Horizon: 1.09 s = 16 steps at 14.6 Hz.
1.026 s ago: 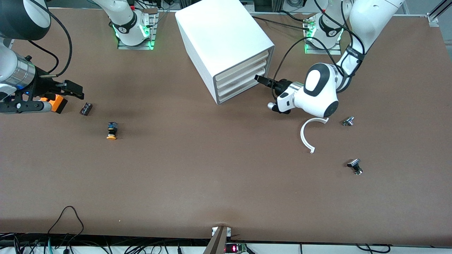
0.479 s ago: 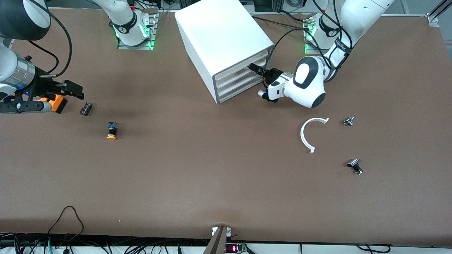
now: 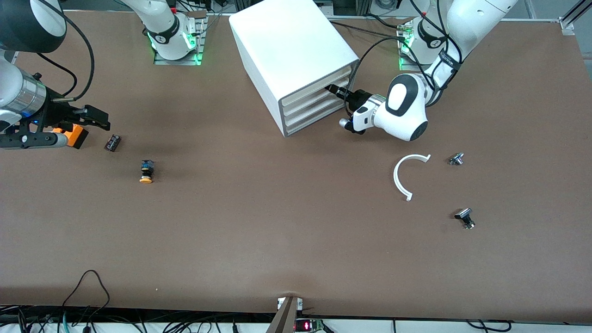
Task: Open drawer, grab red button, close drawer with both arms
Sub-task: 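Pull the lowest drawer open with the left gripper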
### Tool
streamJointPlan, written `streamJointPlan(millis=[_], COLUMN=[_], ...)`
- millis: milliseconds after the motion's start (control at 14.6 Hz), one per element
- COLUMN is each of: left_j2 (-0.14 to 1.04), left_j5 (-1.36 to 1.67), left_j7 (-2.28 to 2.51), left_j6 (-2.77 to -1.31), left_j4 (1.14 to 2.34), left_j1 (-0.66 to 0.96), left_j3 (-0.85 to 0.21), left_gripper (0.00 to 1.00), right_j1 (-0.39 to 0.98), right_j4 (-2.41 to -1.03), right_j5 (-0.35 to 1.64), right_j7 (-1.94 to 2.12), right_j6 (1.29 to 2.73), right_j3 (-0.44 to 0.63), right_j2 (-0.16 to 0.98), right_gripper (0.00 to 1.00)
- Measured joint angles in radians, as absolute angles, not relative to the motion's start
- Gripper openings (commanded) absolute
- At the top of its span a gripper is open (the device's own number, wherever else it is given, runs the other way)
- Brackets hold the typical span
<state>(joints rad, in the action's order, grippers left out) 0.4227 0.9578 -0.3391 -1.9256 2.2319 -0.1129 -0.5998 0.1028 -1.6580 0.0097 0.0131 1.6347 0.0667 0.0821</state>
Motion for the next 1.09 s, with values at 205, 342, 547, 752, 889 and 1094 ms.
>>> streamJointPlan(millis=[205,342,547,752,889,1094], left_j2=[0.414,0.404,0.403,0.404,0.403,0.382], left_j5=[0.941,0.881,0.838,0.837,0.832,0.813], left_j7=[-0.371,-0.386,-0.387,-0.383,-0.371,-0.361], left_j6=[-1.922,-1.92,-1.927,-1.945,-2.014,-2.077], left_j4=[2.194,2.129,2.064,2.06,2.056,2.019], left_j1=[-0.127,-0.149,-0.164,-0.164,-0.165,-0.183], left_j3=[-0.52,-0.445,-0.399,-0.399,-0.395,-0.39], left_gripper=[0.0,0.0,0.99,1.0,1.0,1.0], right_j1=[0.105,0.109,0.149,0.243,0.297,0.353], right_j4=[-1.658,-1.657,-1.648,-1.645,-1.645,-1.638], right_j5=[0.011,0.012,0.015,0.015,0.015,0.016], right_j7=[0.022,0.026,0.031,0.031,0.028,0.034], right_j6=[1.635,1.636,1.64,1.694,1.761,1.847], right_j3=[0.066,0.061,0.042,0.035,0.033,0.031], right_j2=[0.082,0.082,0.082,0.088,0.108,0.153], right_gripper=[1.0,1.0,1.0,1.0,1.0,1.0])
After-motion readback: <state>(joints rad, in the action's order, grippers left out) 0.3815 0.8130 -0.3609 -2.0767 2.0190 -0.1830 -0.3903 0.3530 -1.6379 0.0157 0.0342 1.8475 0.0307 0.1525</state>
